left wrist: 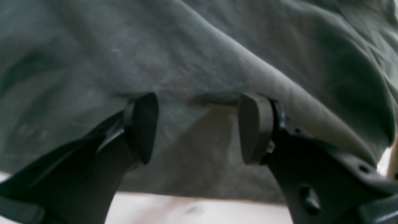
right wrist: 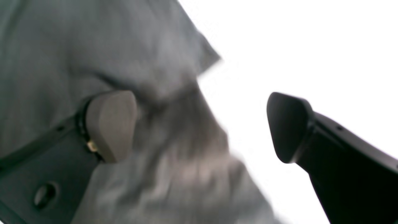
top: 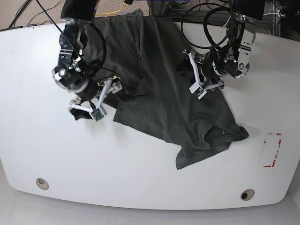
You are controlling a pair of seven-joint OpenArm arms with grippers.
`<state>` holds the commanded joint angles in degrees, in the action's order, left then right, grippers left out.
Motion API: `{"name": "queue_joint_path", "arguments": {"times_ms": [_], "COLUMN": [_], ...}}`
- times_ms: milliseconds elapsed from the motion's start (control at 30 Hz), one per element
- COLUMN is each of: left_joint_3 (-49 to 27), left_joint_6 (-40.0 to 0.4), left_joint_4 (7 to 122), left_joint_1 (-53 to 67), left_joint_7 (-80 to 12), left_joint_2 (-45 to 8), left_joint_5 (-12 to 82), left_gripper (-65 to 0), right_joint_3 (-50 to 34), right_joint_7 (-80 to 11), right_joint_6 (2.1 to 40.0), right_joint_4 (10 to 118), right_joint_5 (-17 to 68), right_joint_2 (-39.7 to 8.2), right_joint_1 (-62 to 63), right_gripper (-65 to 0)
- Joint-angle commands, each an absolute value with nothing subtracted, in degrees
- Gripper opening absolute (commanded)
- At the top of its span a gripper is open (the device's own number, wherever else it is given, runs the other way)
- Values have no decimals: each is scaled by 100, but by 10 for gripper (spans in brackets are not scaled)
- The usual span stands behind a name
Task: Layout the t-shirt on the table in an organized manner, then fold the t-shirt properly
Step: 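Lift the shirt with both grippers and carry it toward the robot, then hold the shirt up with both grippers, letting it hang down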
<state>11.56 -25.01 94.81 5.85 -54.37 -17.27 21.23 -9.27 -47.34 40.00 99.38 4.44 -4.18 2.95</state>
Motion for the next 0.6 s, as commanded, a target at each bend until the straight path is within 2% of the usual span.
{"name": "queue_joint_path", "arguments": {"times_ms": [300,500,600], "left_joint_3": [1138,1121,1121], "left_joint_6": [-2536,-3073,-3108], "left_joint_4": [9499,9499,9516], "left_joint_1": [435,286,286], "left_joint_7": [-5437,-5473,-5481], "left_joint_2": [-2088,-2088,-2088], "left_joint_5": [2132,2114,2123], "left_gripper": [-264,-264,-264], "right_joint_3": [-664,-453,-391], "right_joint_7": [-4673,-4057,-3811], "right_joint_6": [4000,4000,4000], "right_joint_4": [8374,7275,6782], "right_joint_5": [418,444,444], "right_joint_2": [40,40,40], "right_joint_1": [1314,1710,1868], "right_gripper": [0,0,0]}}
